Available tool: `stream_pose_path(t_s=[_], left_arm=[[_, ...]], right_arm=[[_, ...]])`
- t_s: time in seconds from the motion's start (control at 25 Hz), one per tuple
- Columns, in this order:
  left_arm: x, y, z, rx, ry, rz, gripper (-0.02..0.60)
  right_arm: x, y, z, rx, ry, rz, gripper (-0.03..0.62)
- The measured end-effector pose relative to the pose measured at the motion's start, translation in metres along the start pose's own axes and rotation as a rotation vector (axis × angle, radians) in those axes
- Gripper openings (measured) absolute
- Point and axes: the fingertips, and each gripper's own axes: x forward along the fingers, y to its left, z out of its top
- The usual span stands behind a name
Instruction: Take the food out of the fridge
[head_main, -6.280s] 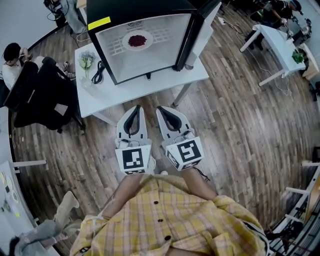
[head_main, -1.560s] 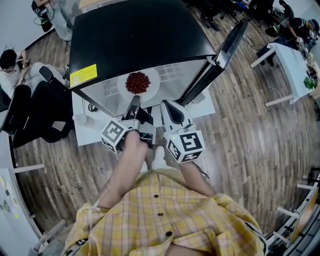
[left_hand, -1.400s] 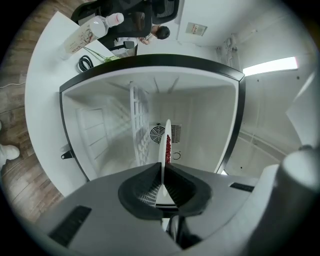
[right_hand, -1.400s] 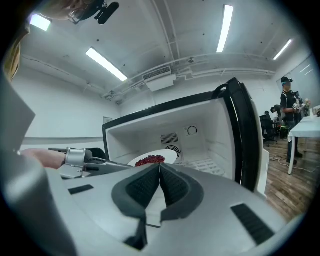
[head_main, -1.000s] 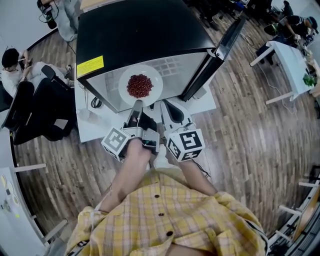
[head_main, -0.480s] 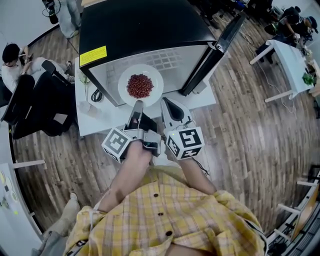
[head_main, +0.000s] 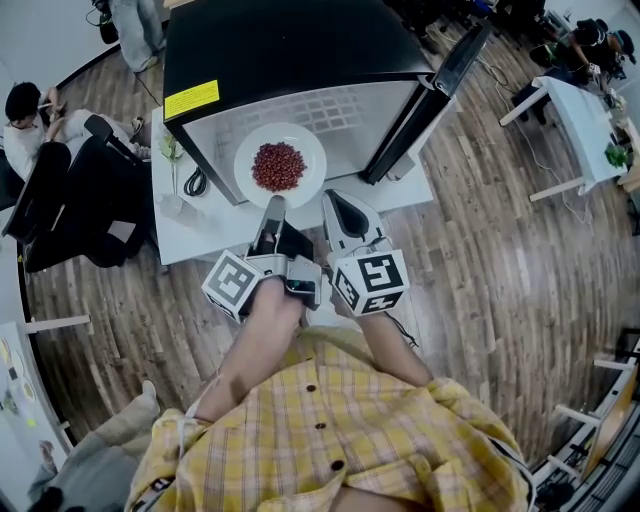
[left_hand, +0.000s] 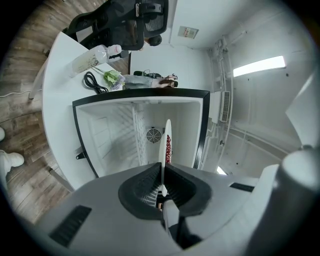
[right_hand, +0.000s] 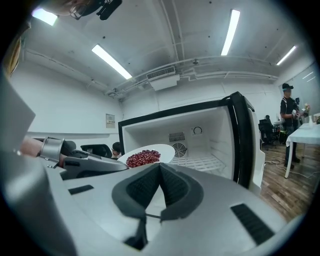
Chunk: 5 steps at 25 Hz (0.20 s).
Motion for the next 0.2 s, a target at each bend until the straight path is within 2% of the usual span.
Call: stream_pose_path(t_s=[0.2], left_arm=[[0.0012, 0.0027, 0.0026, 0.012, 0.004, -0.003, 0.012]], right_arm=[[0.0015, -0.0004, -0.0013, -0.011, -0.007, -0.003, 0.007]])
